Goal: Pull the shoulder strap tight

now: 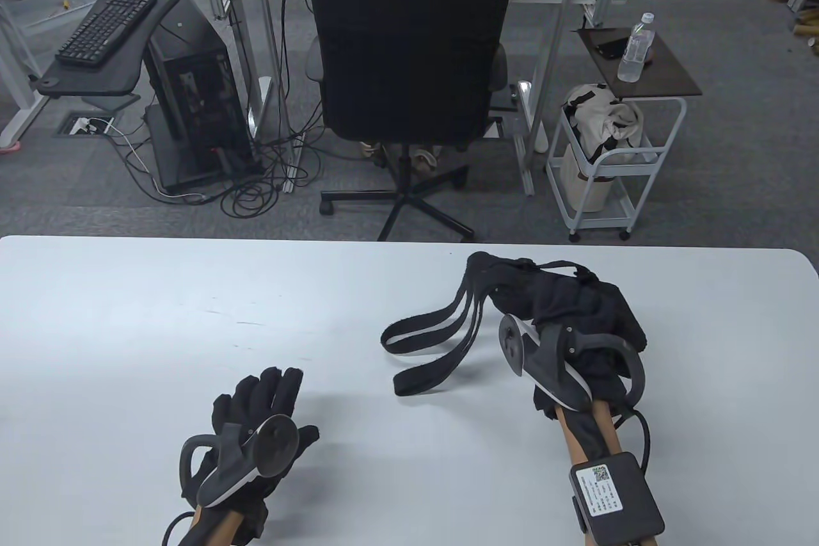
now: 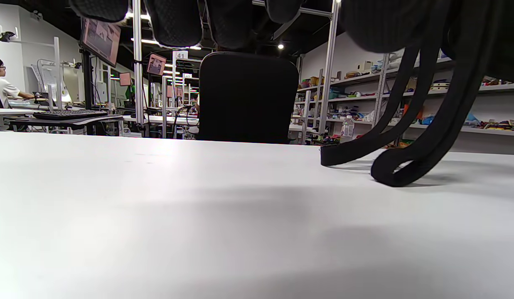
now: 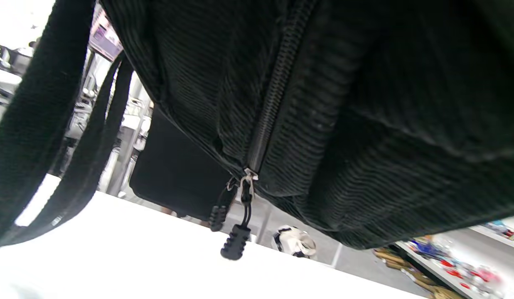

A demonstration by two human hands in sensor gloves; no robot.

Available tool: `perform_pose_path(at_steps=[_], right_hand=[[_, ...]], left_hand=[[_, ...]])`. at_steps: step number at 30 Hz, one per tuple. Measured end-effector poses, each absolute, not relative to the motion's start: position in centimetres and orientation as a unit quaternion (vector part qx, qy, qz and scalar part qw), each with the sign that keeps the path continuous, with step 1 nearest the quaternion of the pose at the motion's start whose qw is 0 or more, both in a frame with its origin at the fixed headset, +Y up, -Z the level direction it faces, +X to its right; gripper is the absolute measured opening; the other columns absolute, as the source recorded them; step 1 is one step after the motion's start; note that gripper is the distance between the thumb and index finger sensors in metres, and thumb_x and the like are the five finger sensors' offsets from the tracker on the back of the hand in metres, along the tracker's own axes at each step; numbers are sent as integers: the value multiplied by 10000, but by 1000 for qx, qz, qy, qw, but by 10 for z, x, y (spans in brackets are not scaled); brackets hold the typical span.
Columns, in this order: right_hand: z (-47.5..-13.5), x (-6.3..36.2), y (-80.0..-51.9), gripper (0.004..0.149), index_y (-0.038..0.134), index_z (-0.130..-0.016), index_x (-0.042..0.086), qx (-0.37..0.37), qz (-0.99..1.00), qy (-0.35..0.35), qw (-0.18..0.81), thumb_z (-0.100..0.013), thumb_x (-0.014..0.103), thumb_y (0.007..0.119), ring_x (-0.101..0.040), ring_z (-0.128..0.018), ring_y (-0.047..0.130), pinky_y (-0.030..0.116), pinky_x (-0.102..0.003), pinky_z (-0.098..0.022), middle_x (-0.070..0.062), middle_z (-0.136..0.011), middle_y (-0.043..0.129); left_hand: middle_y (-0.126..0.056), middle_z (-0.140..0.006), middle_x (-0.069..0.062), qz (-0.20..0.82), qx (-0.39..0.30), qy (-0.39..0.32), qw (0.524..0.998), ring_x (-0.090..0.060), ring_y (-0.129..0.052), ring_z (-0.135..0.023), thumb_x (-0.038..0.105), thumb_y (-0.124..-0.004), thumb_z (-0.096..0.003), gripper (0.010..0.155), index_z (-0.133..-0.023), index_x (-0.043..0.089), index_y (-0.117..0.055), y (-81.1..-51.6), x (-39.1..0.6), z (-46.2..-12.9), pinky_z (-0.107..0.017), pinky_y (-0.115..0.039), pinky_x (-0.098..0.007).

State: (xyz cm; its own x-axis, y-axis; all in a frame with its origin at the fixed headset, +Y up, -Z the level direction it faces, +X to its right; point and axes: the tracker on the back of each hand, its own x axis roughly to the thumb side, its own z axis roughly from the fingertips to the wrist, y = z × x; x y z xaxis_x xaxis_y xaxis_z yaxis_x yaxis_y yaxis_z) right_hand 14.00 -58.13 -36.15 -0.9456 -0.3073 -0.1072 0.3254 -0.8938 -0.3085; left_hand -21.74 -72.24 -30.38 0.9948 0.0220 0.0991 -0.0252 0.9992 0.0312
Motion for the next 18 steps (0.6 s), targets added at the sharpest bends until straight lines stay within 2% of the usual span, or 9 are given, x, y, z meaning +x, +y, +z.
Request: perform_pose_path(at_steps=[5,9,18], right_hand=[[-336,106,-580,569,253,-1014,167,-18,-973,180,146,-562,223,595,-392,-808,564,532,-586,-705,-153,-973,424],[-320,78,-597,570,258,-1017,161,-57,-973,178,131,-563,223,598,-396,-807,568,535,-590,-702,-158,-974,428],[-308,29,-680,582,245,-1020,153,-139,-975,106,136,-562,234,594,-398,-816,567,537,-593,-701,-161,-979,420]], left_hand=[[-318,-1285,-87,12,17,-49,999,-452,-445,-1166,632,-608,-509,846,-1179,310,-203,-722,-217,-304,-798,-431,-708],[-315,-1286,-91,15,18,-47,999,-454,-445,-1165,632,-608,-510,847,-1180,308,-203,-722,-218,-304,-798,-431,-708],[-315,-1285,-90,17,17,-45,999,-453,-446,-1165,632,-607,-510,846,-1179,308,-203,-722,-219,-304,-798,-431,-708]])
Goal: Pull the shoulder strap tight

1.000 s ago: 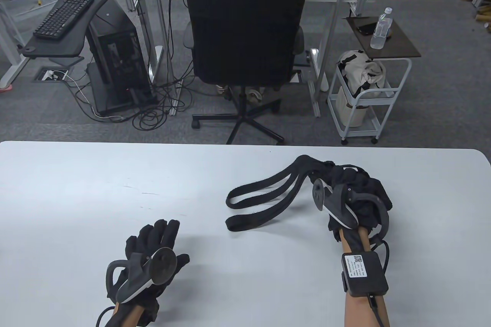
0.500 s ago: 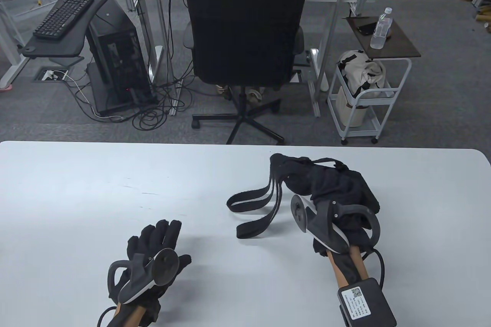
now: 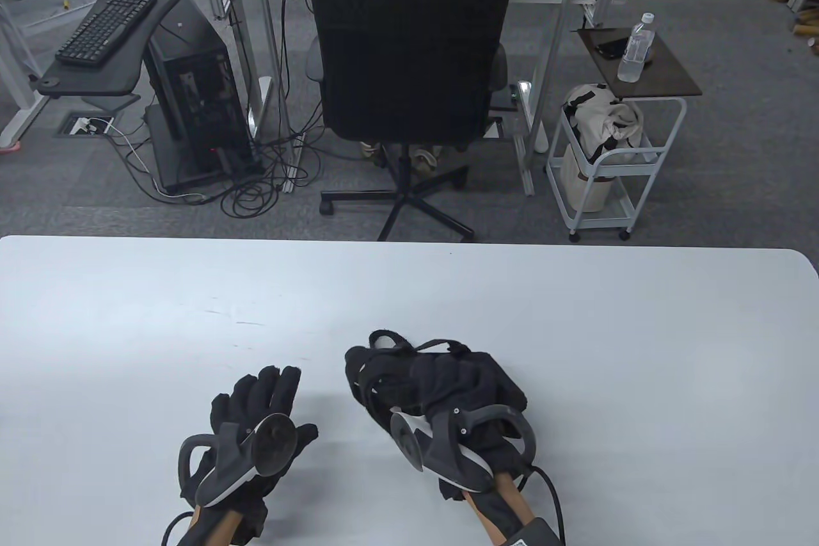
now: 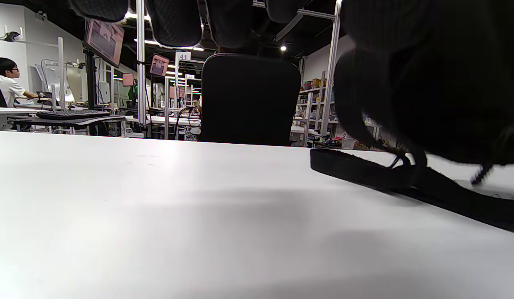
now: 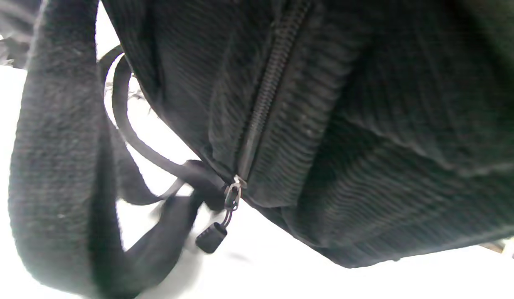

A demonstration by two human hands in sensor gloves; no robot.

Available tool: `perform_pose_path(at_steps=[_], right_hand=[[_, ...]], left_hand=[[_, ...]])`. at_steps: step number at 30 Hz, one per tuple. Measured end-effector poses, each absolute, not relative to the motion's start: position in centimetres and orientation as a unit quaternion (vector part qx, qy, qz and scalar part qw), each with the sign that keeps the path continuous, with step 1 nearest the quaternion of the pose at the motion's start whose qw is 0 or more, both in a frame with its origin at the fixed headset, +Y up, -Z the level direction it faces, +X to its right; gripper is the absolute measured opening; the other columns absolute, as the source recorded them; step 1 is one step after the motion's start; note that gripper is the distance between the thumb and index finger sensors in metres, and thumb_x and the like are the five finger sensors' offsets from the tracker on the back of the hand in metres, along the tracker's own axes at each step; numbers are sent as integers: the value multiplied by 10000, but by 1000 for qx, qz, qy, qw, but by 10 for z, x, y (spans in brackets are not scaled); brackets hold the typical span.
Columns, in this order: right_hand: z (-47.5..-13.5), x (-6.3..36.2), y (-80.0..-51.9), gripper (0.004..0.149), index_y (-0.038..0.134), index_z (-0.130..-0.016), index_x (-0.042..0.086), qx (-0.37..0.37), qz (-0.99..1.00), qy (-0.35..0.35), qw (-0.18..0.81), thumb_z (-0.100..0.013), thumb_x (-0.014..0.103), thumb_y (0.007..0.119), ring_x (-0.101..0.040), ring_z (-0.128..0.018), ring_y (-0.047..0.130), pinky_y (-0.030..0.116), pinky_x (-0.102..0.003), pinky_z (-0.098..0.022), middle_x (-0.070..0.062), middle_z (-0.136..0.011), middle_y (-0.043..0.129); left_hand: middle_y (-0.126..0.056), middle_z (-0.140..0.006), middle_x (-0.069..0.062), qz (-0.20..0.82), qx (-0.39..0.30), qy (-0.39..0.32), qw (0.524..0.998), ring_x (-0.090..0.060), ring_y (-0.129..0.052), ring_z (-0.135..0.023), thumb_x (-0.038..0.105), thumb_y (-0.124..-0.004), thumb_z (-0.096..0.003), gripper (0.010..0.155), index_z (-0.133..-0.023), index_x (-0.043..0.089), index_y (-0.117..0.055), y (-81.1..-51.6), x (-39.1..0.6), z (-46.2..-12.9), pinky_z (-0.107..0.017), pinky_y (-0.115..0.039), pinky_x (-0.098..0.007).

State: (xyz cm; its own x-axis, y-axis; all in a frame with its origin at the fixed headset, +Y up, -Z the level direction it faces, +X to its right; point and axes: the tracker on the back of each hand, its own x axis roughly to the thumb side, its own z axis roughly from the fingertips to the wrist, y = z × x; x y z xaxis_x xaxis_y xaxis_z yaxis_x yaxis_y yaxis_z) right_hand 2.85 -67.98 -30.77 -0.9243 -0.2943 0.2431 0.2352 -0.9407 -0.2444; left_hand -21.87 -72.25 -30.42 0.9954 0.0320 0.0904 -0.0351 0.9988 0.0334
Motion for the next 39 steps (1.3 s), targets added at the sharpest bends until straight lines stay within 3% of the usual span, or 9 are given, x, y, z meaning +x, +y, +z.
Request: perform_pose_path(at_steps=[5,7,10,16,21,28,33,39], right_hand=[[-301,23,-709,718,184,-1043,137,-193,-979,1,64,-551,338,668,-436,-917,491,481,-628,-725,-175,-1041,353],[-299,27,-711,836,152,-1063,124,-208,-976,-50,30,-522,440,706,-457,-956,450,463,-647,-727,-191,-1079,309],[-298,37,-704,870,164,-1087,123,-215,-973,-78,-22,-508,472,711,-483,-991,420,428,-672,-727,-201,-1121,288],[-305,82,-675,832,221,-1114,149,-176,-981,-21,-76,-511,487,684,-494,-1021,401,395,-693,-727,-199,-1154,298],[-313,124,-667,814,254,-1131,166,-126,-987,13,-94,-514,497,670,-508,-1052,314,327,-715,-727,-213,-1183,236],[-311,166,-691,840,237,-1145,167,-71,-995,40,-49,-509,523,654,-511,-1048,146,234,-724,-715,-242,-1177,106],[-312,174,-715,841,251,-1142,143,-71,-994,26,-82,-507,515,658,-533,-1029,153,240,-734,-696,-267,-1165,114],[-307,179,-714,830,267,-1141,139,-73,-993,45,-87,-509,514,654,-532,-1034,194,260,-730,-699,-260,-1173,158]], left_hand=[[-318,-1285,-91,19,16,-44,999,-452,-444,-1166,633,-607,-510,849,-1180,307,-201,-722,-220,-305,-797,-432,-708],[-319,-1285,-92,19,14,-44,999,-455,-447,-1164,633,-608,-509,849,-1180,306,-203,-723,-219,-305,-796,-433,-709],[-320,-1285,-91,18,11,-46,999,-454,-451,-1163,633,-607,-509,848,-1179,306,-204,-724,-218,-305,-797,-434,-707],[-320,-1284,-90,14,7,-49,999,-453,-451,-1164,633,-608,-509,847,-1179,306,-205,-725,-217,-305,-797,-437,-706],[-321,-1283,-92,10,4,-53,999,-441,-448,-1169,633,-607,-510,847,-1179,304,-205,-725,-215,-304,-796,-439,-706],[-326,-1283,-90,9,3,-55,998,-436,-456,-1170,632,-608,-509,848,-1179,303,-205,-725,-214,-305,-797,-439,-706],[-331,-1283,-84,7,4,-58,998,-433,-461,-1170,632,-609,-508,847,-1179,304,-208,-726,-212,-305,-797,-441,-706],[-357,-1283,-69,6,-7,-73,997,-380,-503,-1171,621,-617,-511,817,-1180,319,-257,-727,-200,-305,-805,-453,-691]])
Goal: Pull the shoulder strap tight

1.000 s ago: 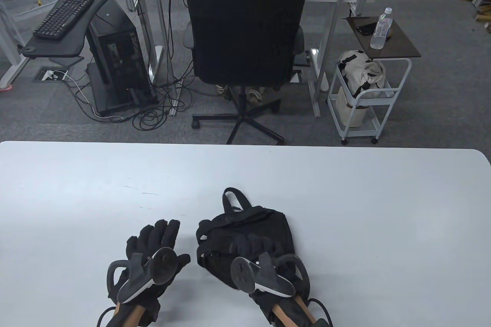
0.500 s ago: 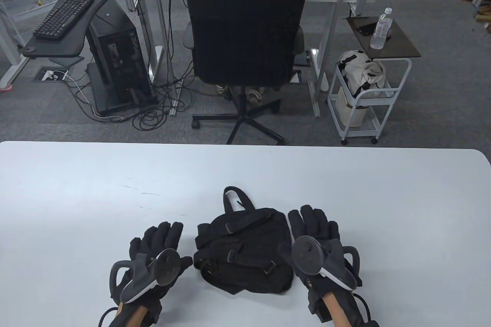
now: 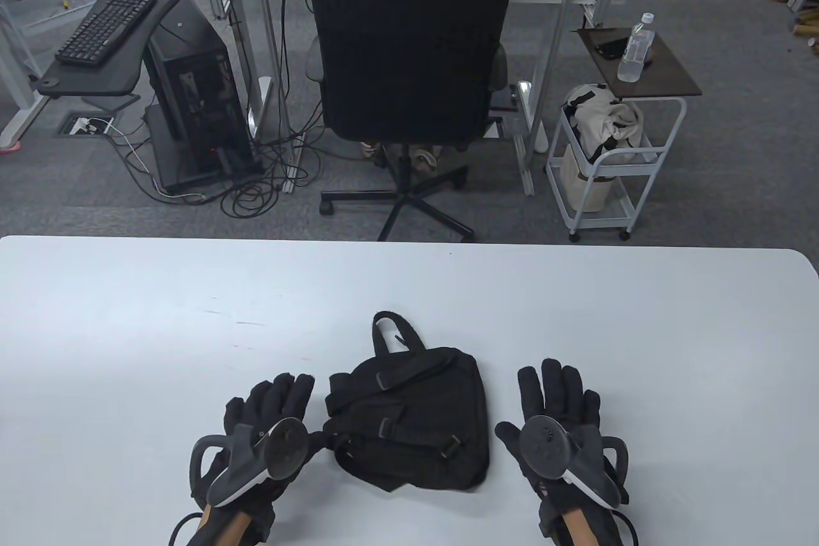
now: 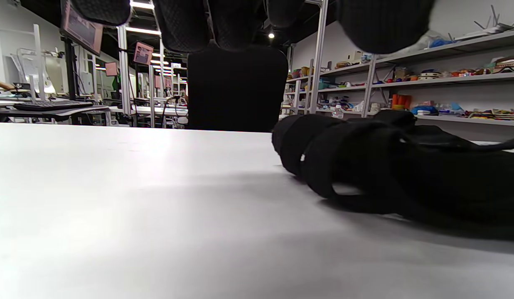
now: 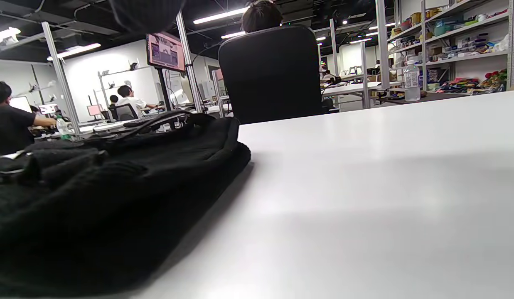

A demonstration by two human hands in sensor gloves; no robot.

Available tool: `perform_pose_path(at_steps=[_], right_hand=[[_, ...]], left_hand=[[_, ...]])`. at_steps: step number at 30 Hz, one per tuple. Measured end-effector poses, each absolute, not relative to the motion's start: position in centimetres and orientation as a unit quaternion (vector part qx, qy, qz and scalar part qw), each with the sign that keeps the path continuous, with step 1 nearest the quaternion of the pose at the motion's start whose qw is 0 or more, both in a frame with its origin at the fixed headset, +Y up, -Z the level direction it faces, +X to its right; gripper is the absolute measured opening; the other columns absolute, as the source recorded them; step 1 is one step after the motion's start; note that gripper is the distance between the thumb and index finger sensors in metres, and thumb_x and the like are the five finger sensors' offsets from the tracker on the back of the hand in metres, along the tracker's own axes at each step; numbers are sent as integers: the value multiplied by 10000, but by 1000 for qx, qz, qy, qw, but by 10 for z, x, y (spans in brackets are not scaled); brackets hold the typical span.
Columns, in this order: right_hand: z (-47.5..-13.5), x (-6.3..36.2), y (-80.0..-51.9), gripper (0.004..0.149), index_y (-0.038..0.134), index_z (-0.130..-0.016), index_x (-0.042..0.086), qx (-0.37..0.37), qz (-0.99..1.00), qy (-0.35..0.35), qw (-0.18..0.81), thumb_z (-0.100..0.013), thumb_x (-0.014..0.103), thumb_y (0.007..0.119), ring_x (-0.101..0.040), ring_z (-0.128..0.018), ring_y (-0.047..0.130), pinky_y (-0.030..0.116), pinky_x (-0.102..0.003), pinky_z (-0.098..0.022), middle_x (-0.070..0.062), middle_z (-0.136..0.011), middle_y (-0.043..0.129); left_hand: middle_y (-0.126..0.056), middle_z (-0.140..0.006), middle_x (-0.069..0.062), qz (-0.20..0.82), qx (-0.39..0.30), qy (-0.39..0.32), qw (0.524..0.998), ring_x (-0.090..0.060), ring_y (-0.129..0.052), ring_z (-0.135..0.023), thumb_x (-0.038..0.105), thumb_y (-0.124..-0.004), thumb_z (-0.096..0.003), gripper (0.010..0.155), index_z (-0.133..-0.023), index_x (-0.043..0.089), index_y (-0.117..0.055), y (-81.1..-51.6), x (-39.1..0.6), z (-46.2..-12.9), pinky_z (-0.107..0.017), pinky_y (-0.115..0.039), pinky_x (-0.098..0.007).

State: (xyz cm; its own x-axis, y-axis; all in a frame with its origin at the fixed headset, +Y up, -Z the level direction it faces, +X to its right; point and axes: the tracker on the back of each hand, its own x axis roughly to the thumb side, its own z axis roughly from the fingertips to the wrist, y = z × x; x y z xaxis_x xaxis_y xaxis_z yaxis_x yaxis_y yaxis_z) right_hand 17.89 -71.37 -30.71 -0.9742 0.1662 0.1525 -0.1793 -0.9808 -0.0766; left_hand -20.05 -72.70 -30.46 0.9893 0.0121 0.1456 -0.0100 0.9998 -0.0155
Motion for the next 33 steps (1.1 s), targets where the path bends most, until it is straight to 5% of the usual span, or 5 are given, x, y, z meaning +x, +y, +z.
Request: perform_pose_path(at_steps=[12,21,30,33], right_hand=[[-306,174,-718,813,302,-1139,133,92,991,-39,89,-510,508,654,-531,-1037,249,303,-725,-705,-255,-1177,217],[-305,169,-720,807,311,-1138,135,112,989,-30,94,-510,508,654,-532,-1037,270,334,-722,-706,-248,-1179,236],[-303,163,-720,802,319,-1137,135,129,987,-27,88,-510,506,655,-535,-1036,287,349,-720,-706,-245,-1180,255],[-303,164,-721,802,321,-1138,134,129,987,-27,90,-511,505,655,-534,-1036,293,352,-720,-706,-242,-1181,260]], left_hand=[[-659,-1121,58,-55,-47,-188,980,-200,-752,-963,521,-725,-498,677,-1115,344,-512,-724,-111,-326,-795,-588,-549],[-614,-1187,118,-148,-102,-220,959,-206,-766,-1000,481,-767,-478,624,-1073,414,-589,-748,-73,-349,-783,-619,-535],[-649,-1108,-22,-156,-61,-246,955,-259,-788,-990,461,-730,-499,667,-1101,266,-518,-754,-70,-344,-781,-616,-574],[-617,-1104,-76,-83,-17,-262,961,-276,-849,-1024,441,-719,-510,675,-1104,212,-495,-742,-77,-338,-775,-677,-546]])
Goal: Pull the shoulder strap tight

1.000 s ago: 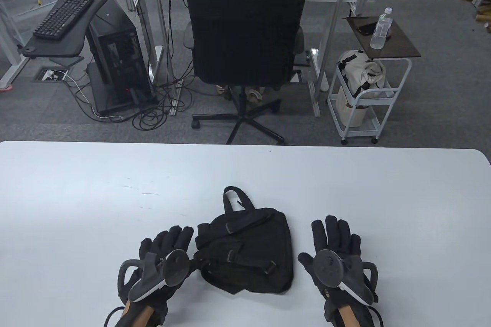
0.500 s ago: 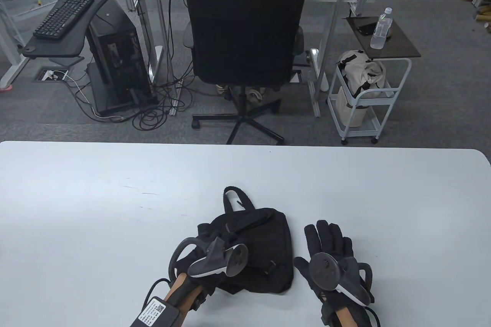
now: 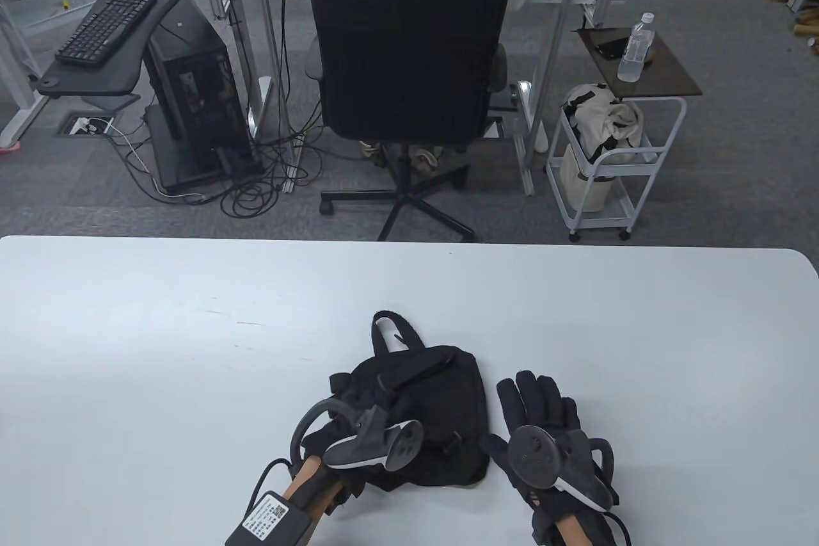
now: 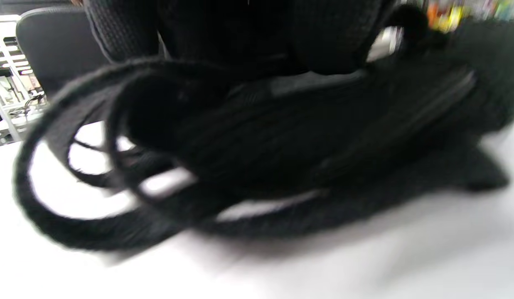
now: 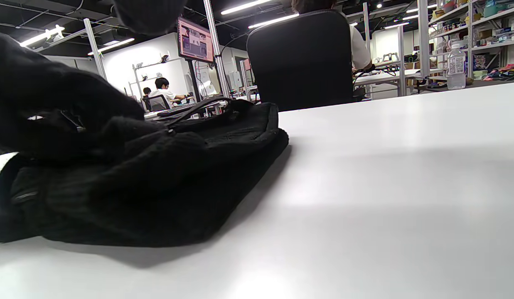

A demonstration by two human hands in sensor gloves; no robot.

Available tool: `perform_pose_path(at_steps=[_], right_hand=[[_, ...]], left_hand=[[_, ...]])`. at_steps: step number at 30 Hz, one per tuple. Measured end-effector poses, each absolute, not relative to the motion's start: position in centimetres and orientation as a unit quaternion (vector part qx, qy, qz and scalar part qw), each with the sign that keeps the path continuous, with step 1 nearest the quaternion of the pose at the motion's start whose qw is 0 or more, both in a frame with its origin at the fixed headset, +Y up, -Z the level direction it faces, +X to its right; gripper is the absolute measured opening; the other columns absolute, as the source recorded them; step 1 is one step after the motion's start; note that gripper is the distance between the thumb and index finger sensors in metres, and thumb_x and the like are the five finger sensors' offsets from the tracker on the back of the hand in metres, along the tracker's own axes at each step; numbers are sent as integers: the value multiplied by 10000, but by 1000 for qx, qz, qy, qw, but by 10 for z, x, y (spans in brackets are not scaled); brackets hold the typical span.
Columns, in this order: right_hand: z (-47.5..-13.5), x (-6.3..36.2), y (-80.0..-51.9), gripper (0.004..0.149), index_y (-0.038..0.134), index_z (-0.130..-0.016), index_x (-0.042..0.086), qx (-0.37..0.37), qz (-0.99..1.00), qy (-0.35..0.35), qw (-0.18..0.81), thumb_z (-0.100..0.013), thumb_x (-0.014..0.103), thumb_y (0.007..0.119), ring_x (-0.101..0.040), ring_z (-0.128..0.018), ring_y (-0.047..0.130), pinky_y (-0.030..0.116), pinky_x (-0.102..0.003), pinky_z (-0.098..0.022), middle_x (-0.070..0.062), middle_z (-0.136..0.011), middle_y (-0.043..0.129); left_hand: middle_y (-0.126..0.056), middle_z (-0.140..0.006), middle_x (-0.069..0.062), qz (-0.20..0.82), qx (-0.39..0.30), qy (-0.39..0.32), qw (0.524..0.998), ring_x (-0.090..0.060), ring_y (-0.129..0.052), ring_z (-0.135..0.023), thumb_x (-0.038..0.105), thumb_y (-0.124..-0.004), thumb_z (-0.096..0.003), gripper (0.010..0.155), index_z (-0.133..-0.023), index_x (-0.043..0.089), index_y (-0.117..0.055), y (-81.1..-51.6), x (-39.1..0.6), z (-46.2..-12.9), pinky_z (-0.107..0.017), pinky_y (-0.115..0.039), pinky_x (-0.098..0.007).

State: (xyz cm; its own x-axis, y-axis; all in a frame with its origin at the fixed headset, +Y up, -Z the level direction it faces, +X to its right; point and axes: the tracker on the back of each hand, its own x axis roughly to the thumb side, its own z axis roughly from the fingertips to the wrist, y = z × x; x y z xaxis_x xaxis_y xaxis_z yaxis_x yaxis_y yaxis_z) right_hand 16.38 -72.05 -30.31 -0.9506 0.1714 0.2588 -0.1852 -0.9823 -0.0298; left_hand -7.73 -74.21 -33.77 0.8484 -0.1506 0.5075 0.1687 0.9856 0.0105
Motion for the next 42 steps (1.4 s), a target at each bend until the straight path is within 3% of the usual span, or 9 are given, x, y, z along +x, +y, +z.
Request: perform_pose_path(at_steps=[7,14,19,25,27,32,42], right_hand=[[-303,162,-723,791,342,-1137,136,134,987,-18,89,-510,505,656,-535,-1036,310,359,-720,-707,-239,-1182,279],[-300,148,-718,748,450,-1126,138,171,979,-2,111,-512,507,663,-536,-1008,468,436,-708,-695,-234,-1168,423],[-308,107,-696,804,478,-1128,147,205,969,40,134,-482,544,747,-489,-966,575,508,-670,-696,-205,-1155,497],[-330,72,-724,806,518,-1116,175,203,971,125,29,-455,496,849,-463,-950,581,504,-657,-703,-171,-1152,516],[-331,69,-732,679,572,-1090,182,195,975,98,35,-497,402,819,-450,-928,620,527,-648,-693,-162,-1127,570],[-331,69,-730,531,639,-1053,187,191,976,75,78,-539,284,734,-440,-893,666,543,-643,-685,-153,-1087,641],[-327,66,-730,398,768,-930,235,174,978,-32,112,-546,323,712,-377,-821,751,594,-604,-681,-80,-954,786]], left_hand=[[-642,-1087,-100,53,52,-264,962,-209,-938,-898,437,-756,-511,697,-1106,177,-505,-726,-95,-319,-726,-752,-515],[-685,-1078,-93,59,87,-242,965,-203,-938,-841,454,-757,-512,703,-1111,172,-521,-729,-103,-306,-713,-755,-512],[-714,-1067,-82,74,98,-229,966,-177,-951,-820,475,-758,-506,714,-1113,177,-527,-724,-101,-304,-710,-765,-502],[-722,-1066,-86,65,107,-225,966,-179,-957,-809,469,-747,-510,705,-1112,173,-532,-723,-101,-302,-705,-771,-502],[-720,-1069,-85,60,109,-225,966,-179,-955,-813,466,-748,-510,708,-1114,170,-529,-723,-101,-301,-706,-769,-503],[-722,-1070,-90,53,108,-224,967,-178,-956,-813,455,-747,-510,702,-1113,168,-530,-722,-99,-300,-704,-767,-509],[-721,-1074,-88,68,100,-228,966,-181,-954,-822,438,-744,-510,701,-1116,168,-518,-722,-96,-298,-707,-762,-518]])
